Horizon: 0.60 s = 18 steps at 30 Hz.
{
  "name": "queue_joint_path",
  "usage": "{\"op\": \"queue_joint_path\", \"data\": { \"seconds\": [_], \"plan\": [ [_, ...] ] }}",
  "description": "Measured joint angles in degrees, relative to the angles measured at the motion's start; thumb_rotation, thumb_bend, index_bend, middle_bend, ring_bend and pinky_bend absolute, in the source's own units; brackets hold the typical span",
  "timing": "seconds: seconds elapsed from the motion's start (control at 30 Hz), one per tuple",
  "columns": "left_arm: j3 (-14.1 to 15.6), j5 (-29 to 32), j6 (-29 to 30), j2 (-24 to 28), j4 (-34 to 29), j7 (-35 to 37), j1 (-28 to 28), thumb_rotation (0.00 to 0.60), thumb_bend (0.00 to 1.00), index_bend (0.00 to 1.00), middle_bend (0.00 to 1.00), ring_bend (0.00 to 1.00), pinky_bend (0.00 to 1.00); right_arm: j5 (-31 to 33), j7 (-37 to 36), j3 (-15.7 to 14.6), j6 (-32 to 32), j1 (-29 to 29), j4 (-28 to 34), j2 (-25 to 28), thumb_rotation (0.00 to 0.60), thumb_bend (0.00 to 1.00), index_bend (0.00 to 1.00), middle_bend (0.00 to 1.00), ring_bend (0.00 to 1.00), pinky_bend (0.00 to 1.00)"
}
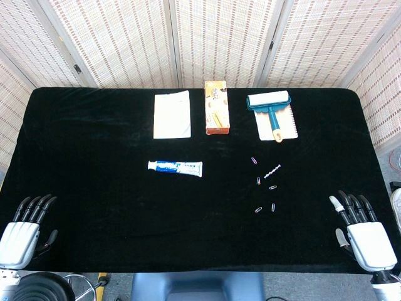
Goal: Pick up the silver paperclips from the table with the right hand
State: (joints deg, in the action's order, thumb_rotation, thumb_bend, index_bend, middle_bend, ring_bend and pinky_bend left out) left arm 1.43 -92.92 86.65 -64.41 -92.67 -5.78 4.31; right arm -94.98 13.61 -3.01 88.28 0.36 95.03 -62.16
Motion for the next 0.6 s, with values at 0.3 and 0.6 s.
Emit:
{"op": "queue_joint_path", "data": {
  "seconds": [0.3, 0.6],
  "plan": [
    [0.14, -0.08, -0.01, 0.16, -0.26, 0.47, 0.00, 0.600, 0.47, 0.00, 0.11, 0.10, 0.07, -1.08, -0.86, 0.45, -0.99, 1.12, -0.72, -0.84, 0.600, 0.50, 0.04, 0.00, 0.00, 0.00],
    [-1.44, 2.70, -1.19, 0.37, -0.25, 0.39, 0.75, 0.600, 0.47, 0.00, 0.11, 0.10, 0.08, 0.70, 2.70, 3.54, -5.85, 5.35, 1.68, -0.18, 0.600, 0.50, 0.08, 0.00, 0.00, 0.00]
  ]
}}
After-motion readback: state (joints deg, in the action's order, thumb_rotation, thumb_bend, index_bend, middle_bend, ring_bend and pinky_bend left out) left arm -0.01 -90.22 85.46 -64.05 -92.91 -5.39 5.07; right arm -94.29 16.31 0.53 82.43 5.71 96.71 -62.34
